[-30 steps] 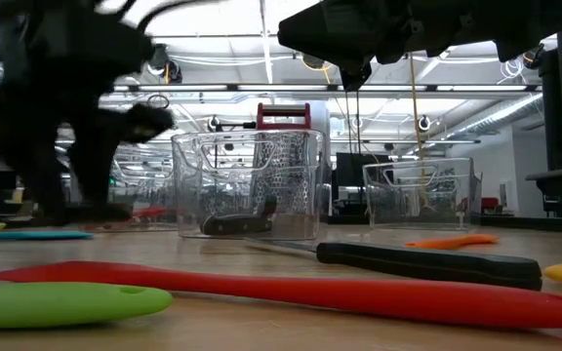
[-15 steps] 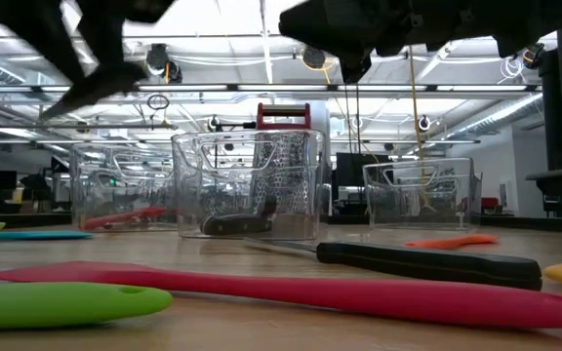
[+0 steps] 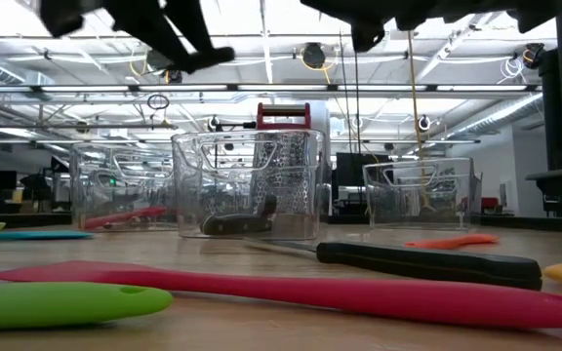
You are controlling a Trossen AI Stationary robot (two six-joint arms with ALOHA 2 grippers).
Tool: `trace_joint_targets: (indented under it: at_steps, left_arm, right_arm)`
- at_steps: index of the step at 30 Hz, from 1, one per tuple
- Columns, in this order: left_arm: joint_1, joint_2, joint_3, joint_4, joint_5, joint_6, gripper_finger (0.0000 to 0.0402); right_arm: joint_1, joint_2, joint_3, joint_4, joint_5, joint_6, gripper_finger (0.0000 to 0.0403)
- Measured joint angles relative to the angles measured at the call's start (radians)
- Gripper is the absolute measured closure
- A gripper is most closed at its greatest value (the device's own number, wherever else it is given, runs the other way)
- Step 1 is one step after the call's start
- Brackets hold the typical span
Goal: Pick & Place Kitchen Items
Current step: Put the black knife into the middle transparent bin
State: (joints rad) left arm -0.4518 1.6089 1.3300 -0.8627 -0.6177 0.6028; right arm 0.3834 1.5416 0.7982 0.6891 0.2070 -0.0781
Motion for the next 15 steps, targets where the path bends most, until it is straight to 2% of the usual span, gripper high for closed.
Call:
trace_joint_targets:
  at_steps: [5,11,15]
  left_arm:
    - [0.059,0.0,0.0,0.072,-0.015,0.104,0.0322]
    - [0.071,0.002,0.001,0.175,-0.078,0.237,0.0322]
    - [0.061,0.005,0.001,0.185,-0.086,0.255,0.0323]
  right_arm:
    - [0.009,0.001,0.0,-0.002,0.002,-0.091,0.0358]
    - [-0.023,0.0,0.0,-0.005,0.113,0.035,0.0353]
    - [-0.056,-0.011,0.0,0.003,0.075,0.07,0.0327]
